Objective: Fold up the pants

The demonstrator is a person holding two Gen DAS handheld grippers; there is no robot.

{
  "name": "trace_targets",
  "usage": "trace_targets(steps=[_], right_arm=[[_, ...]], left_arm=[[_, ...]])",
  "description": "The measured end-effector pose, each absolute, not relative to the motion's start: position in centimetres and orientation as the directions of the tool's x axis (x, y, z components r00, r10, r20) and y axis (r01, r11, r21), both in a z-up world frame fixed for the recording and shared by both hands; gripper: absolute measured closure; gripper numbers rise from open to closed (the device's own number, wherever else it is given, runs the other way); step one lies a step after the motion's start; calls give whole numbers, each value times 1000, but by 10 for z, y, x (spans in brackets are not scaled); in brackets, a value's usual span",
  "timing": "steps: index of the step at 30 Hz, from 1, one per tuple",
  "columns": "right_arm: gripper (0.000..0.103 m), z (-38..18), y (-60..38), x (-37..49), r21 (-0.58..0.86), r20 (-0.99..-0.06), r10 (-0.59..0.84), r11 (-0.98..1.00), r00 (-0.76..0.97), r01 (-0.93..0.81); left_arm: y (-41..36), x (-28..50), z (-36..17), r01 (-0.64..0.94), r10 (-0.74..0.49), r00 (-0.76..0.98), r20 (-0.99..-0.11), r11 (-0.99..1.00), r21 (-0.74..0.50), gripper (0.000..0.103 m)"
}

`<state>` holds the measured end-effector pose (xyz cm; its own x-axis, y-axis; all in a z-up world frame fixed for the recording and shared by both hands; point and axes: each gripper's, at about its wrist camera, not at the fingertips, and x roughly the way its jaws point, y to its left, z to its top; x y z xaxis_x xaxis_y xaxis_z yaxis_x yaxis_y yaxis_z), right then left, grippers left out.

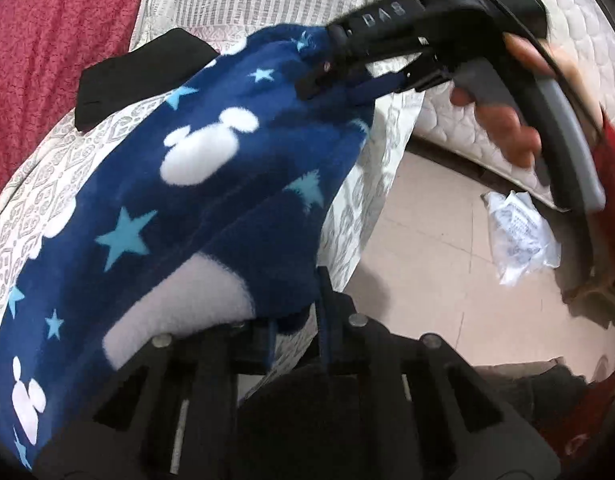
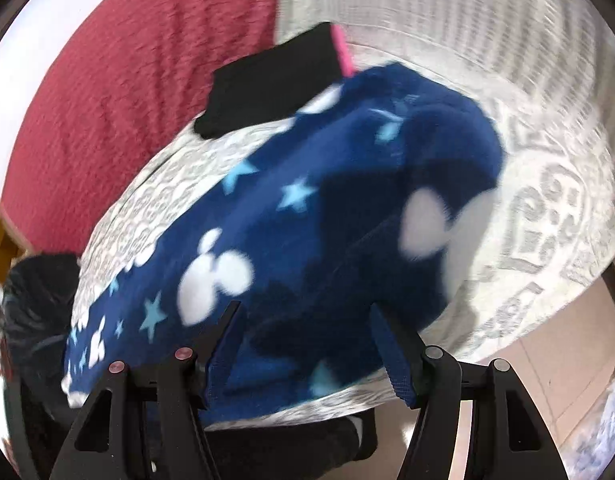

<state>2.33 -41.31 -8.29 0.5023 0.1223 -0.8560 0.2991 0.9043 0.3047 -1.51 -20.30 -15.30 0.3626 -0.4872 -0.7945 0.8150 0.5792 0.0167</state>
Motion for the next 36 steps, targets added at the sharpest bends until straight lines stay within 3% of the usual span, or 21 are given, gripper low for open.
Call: trace_targets(steps=[6,10,15,16,17,19,21,28,33,36], right_arm=[[39,-79,-436,24,272,-866,31,866,498,419],[39,-59,-429,26,230,-831,-9,904,557,359],[39,-89,-451,49,-29,-906,-223,881,359,473],[38,-90,-458,46,24,-909,-188,867,372,497],[38,-89,-467,38,107,-910,-134,838,393,534],[38,-81,-469,29,135,-903,-127,824,410,551],[38,-62,-457,22,78,-886,-177,854,428,515],[36,-1,-398,16,66,-808,-144,941,571,331],[36,4,-324,38,97,-804,-13,984,595,152],[36,-4,-266,55,93,-807,63,995,587,22]], left_arm=[[-199,-8,-148,788,-515,331,-791,611,-68,85],[-201,-8,-153,787,-511,327,-795,613,-71,81],[-204,-8,-153,782,-515,332,-791,619,-75,76],[-202,-9,-153,778,-515,335,-789,623,-76,76],[-200,-10,-151,773,-516,336,-788,629,-82,73],[-198,-9,-150,762,-518,315,-795,637,-114,56],[-193,-10,-146,744,-516,267,-814,647,-166,39],[-157,-29,-116,725,-533,323,-782,670,-158,39],[-113,-30,-96,653,-521,443,-730,746,-135,37],[-63,-27,-87,538,-450,567,-690,837,-103,28]])
